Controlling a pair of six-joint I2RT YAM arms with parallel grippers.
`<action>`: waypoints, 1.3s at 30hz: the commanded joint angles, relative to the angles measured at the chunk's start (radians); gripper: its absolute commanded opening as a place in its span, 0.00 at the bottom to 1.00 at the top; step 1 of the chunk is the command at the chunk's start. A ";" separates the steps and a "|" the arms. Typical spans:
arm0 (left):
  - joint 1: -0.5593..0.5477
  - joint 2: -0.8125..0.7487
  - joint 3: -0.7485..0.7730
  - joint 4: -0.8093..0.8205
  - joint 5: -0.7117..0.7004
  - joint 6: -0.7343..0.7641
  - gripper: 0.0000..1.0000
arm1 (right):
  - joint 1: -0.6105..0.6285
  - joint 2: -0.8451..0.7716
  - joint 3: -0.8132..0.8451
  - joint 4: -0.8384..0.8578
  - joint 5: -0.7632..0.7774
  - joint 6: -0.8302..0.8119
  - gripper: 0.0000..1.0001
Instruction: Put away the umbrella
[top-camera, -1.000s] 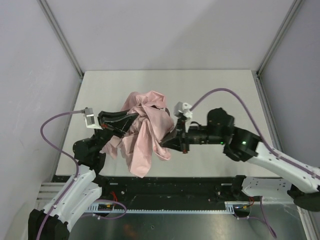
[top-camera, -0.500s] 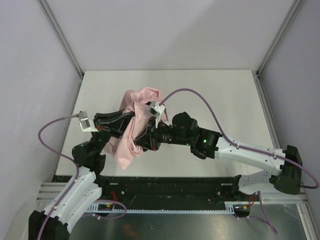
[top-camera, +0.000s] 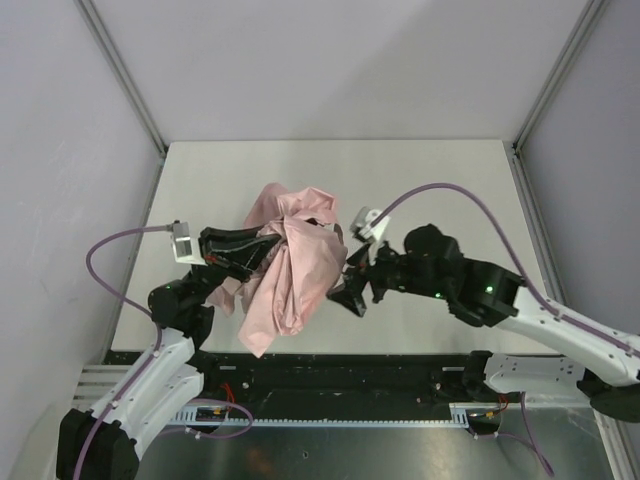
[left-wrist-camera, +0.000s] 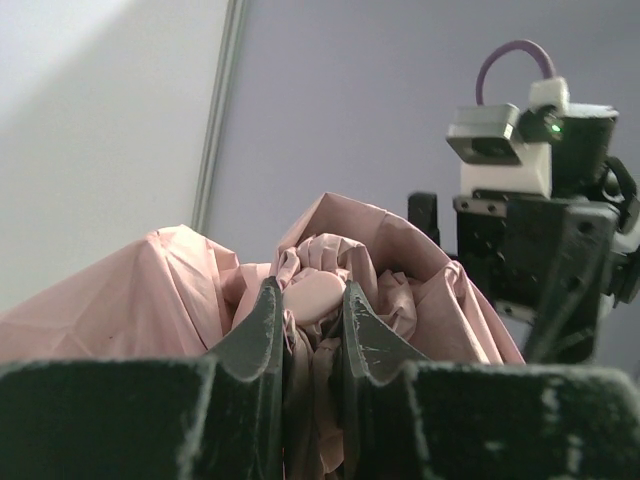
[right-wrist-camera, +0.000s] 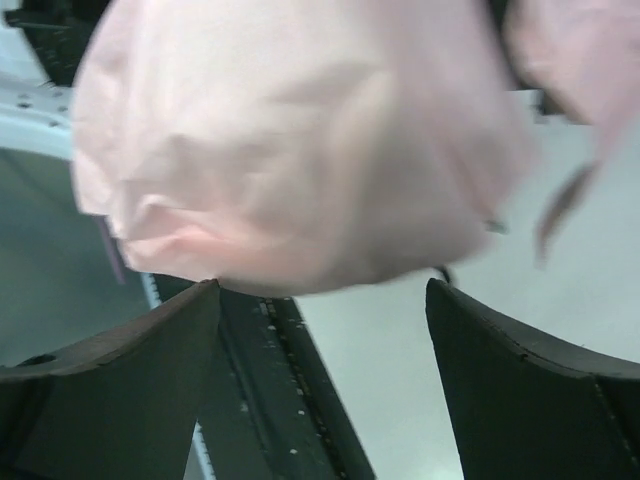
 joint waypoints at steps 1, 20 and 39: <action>0.000 -0.002 0.021 0.100 0.077 -0.006 0.00 | -0.085 -0.087 0.044 -0.118 0.127 -0.058 0.93; 0.000 0.042 0.079 0.121 0.280 -0.104 0.00 | -0.046 0.255 0.161 0.108 -0.128 -0.196 0.99; -0.146 0.060 0.156 0.239 0.305 -0.179 0.00 | 0.016 0.304 0.019 0.491 -0.217 -0.143 0.68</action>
